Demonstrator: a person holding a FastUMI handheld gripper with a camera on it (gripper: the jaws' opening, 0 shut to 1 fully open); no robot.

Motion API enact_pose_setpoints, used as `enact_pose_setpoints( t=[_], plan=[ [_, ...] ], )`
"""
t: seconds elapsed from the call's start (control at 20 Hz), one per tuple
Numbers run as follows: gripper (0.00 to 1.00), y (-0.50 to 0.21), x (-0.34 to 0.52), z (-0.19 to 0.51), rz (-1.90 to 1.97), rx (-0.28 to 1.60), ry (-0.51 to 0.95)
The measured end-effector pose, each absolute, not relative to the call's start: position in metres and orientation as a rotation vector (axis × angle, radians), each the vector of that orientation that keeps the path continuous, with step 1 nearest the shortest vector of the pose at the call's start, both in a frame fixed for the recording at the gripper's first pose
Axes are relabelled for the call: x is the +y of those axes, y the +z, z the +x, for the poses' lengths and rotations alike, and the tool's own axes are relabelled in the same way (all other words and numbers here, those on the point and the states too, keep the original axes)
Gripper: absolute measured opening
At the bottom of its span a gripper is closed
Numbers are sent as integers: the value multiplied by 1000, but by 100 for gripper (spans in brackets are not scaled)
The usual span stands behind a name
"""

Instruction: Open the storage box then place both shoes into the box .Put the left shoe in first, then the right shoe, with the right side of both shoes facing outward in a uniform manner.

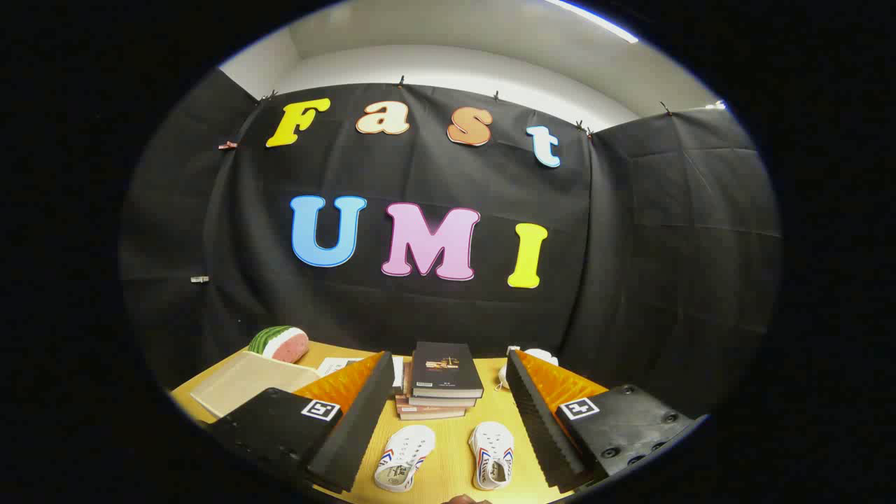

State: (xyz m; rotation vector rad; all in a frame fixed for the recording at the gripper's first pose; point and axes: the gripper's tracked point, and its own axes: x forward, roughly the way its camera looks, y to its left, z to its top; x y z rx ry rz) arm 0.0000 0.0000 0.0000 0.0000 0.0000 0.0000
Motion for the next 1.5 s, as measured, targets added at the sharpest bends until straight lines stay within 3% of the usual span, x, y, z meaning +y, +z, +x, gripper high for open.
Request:
enact_pose_setpoints(
  t=[0.85, 1.5],
  plan=[
    [97, -7, -2, -17, 9, 33, -11],
    [98, -32, 32, 8, 117, 162, 150]
  ],
)
